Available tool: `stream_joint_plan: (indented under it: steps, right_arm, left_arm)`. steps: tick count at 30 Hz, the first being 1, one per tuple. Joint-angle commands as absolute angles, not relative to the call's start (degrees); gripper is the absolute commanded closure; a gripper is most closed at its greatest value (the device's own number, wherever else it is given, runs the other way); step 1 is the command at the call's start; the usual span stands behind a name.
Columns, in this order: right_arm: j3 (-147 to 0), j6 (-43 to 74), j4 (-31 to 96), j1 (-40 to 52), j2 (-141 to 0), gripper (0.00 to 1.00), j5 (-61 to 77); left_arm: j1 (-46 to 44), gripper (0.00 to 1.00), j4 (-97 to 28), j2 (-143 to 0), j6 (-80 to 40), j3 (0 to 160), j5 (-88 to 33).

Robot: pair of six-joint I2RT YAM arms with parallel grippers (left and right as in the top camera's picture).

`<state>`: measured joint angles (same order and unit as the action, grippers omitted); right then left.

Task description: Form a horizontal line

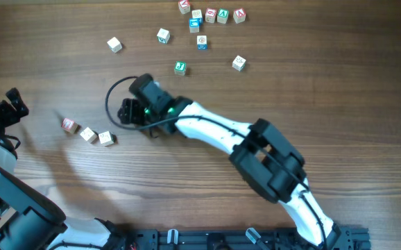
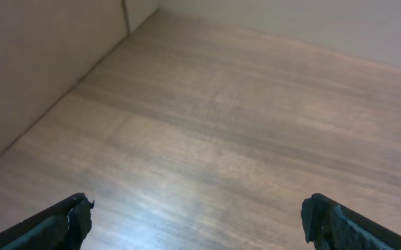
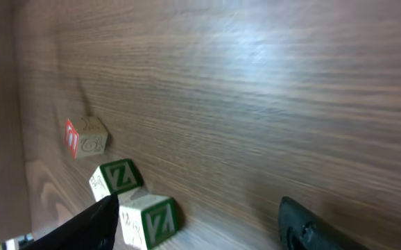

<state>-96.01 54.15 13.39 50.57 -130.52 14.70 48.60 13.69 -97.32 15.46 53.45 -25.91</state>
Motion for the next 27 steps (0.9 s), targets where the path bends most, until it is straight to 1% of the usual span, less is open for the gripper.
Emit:
stream_joint_plan:
  steps: [1,2,3,4,5,6,8,10,14,16,19,22,25,27]
  right_arm:
    - [-96.01,48.31,18.90,48.71,-125.01,0.32,18.06]
    - [-96.01,47.22,21.02,48.53,-124.86,0.36,18.04]
    - [-96.01,46.35,23.05,48.36,-124.86,0.38,18.06]
    - [-96.01,46.30,25.30,48.23,-124.86,0.41,18.04]
    - [-96.01,46.28,26.98,48.07,-124.86,0.45,18.04]
    - [-96.01,46.24,29.47,47.88,-124.86,0.50,17.85]
    - [-96.01,46.00,31.90,47.48,-124.86,0.59,17.67]
    - [-96.01,45.19,32.75,46.94,-124.86,0.66,17.67]
    - [-96.01,45.15,32.86,46.19,-124.86,0.66,17.69]
    - [-96.01,45.10,33.12,45.93,-124.86,0.67,17.72]
    - [-96.01,45.01,34.46,46.00,-124.86,0.79,17.76]
    - [-96.01,44.99,35.99,46.48,-124.86,0.89,19.53]
    - [-96.01,43.05,35.77,47.81,-124.88,0.92,22.59]
    - [-96.01,40.51,35.14,48.71,-124.88,0.95,22.57]
  left_arm:
    - [48.60,0.07,14.55,-99.98,14.09,54.24,-30.63]
    - [48.60,0.10,14.33,-100.90,14.09,54.24,-30.63]
    - [48.60,0.18,14.35,-102.06,14.09,54.24,-30.63]
    - [48.60,0.30,14.35,-102.98,14.11,54.24,-30.65]
    - [48.60,0.37,14.35,-104.16,14.11,54.24,-30.65]
    - [48.56,0.41,14.28,-105.56,14.11,54.24,-30.94]
    - [48.53,0.43,13.56,-106.87,14.11,54.24,-32.86]
    - [48.53,0.47,13.21,-107.11,14.09,54.24,-36.23]
    - [48.47,0.58,15.07,-107.09,14.09,54.24,-41.63]
    - [47.86,0.58,16.62,-107.42,14.09,54.24,-41.54]
    - [45.91,0.58,18.17,-108.79,12.93,54.24,-41.56]
    - [42.94,0.56,17.32,-110.41,12.82,54.24,-41.52]
    - [40.73,0.55,17.56,-110.69,12.80,54.24,-41.54]
    - [40.64,0.58,18.96,-109.97,10.79,54.26,-41.54]
